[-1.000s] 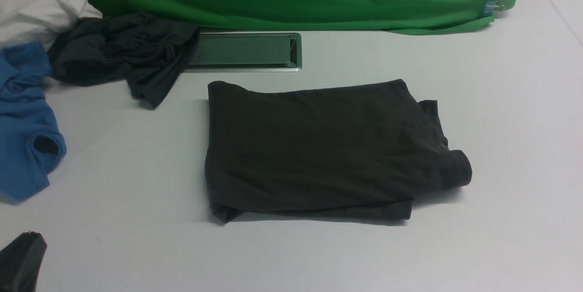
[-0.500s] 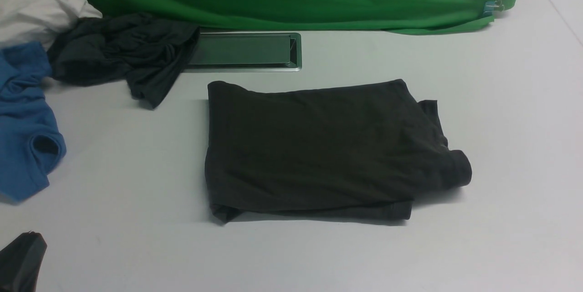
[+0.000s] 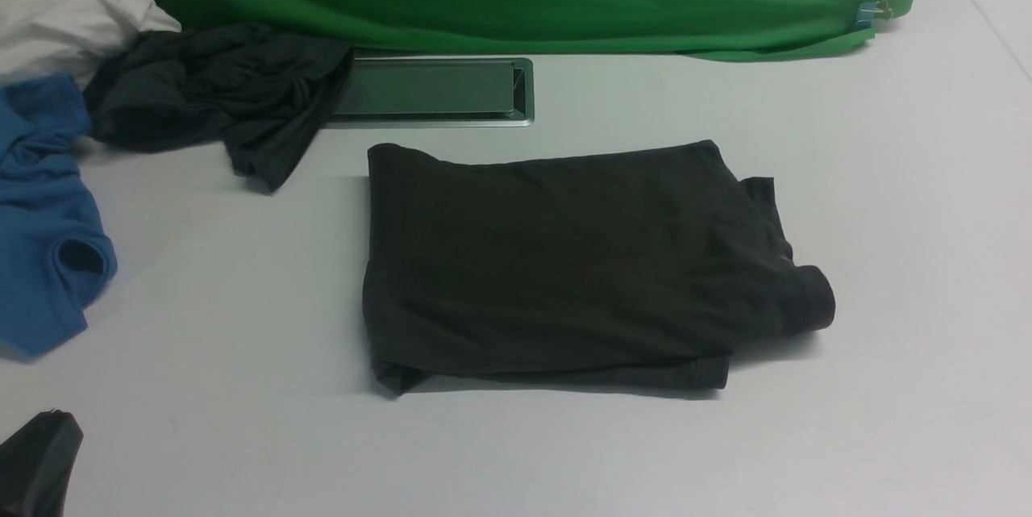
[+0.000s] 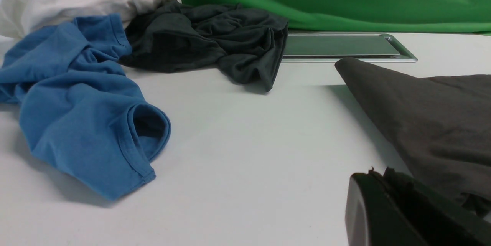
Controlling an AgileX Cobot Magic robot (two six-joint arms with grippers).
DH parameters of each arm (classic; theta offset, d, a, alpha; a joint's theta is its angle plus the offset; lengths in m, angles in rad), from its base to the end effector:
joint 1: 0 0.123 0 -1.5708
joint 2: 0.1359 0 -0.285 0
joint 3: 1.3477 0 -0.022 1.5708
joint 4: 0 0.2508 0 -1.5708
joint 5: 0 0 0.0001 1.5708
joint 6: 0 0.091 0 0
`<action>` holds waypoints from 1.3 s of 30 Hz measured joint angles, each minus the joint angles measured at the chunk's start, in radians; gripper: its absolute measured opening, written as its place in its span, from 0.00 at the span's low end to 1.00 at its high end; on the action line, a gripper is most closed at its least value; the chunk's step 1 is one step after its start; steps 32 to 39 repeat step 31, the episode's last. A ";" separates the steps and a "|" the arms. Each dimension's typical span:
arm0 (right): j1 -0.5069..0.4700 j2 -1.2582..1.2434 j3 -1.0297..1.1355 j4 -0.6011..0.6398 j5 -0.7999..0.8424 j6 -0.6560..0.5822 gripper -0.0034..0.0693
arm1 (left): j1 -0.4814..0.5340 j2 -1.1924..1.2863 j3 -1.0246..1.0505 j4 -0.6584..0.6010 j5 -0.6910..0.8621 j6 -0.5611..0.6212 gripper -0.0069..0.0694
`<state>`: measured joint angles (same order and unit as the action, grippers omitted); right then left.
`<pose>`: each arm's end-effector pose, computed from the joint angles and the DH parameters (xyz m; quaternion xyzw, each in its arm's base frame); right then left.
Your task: Fold a long-sleeved shirt on a white desktop.
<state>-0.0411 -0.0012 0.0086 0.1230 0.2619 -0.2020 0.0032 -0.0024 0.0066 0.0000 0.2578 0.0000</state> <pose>0.0554 0.0006 0.1868 -0.0263 0.7674 -0.0276 0.6400 0.0552 0.0002 0.1877 -0.0012 0.7661 0.0010 0.6427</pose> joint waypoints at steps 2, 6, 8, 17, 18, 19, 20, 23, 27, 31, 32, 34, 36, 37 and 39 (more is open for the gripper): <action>0.000 0.000 0.000 0.000 0.000 0.000 0.37 | 0.000 0.000 0.000 0.000 0.000 0.000 0.12; 0.000 0.000 0.000 0.000 0.000 0.003 0.37 | 0.001 0.000 0.000 0.000 -0.001 0.000 0.12; 0.000 0.000 0.000 0.000 0.000 0.003 0.37 | 0.011 0.000 0.000 0.000 -0.001 0.000 0.12; 0.000 0.000 0.000 0.000 0.000 0.007 0.37 | 0.055 0.000 0.000 0.000 -0.001 0.000 0.12; 0.000 0.000 0.000 0.000 0.000 0.007 0.37 | 0.048 0.000 0.000 0.000 -0.001 0.000 0.12; 0.000 0.000 0.000 0.000 -0.001 0.007 0.37 | 0.043 0.000 0.000 0.000 -0.001 0.000 0.12; 0.000 0.000 0.000 0.000 -0.001 0.007 0.37 | 0.037 0.000 0.000 0.000 -0.001 0.000 0.12; 0.000 0.000 0.000 0.000 -0.001 0.007 0.37 | 0.028 0.000 0.000 0.000 -0.001 0.000 0.12; 0.000 0.000 0.000 0.000 -0.001 0.007 0.38 | 0.028 0.000 0.000 0.000 -0.001 0.009 0.12; 0.000 0.000 0.000 0.000 -0.001 0.007 0.38 | 0.028 0.000 0.000 0.000 -0.001 0.009 0.12; 0.000 0.000 0.000 0.000 -0.001 0.007 0.38 | 0.028 0.000 0.000 0.000 -0.001 0.009 0.12; 0.000 0.000 0.000 0.000 -0.001 0.007 0.38 | 0.028 0.000 0.000 0.000 -0.001 0.009 0.12; 0.000 0.000 0.000 0.000 -0.001 0.007 0.38 | 0.028 0.000 0.000 0.000 -0.001 0.009 0.12; 0.000 0.000 0.000 0.000 -0.001 0.007 0.38 | 0.028 0.000 0.000 0.000 -0.001 0.009 0.12; 0.000 0.000 0.000 0.000 -0.001 0.007 0.38 | 0.028 0.000 0.000 0.000 -0.001 0.009 0.12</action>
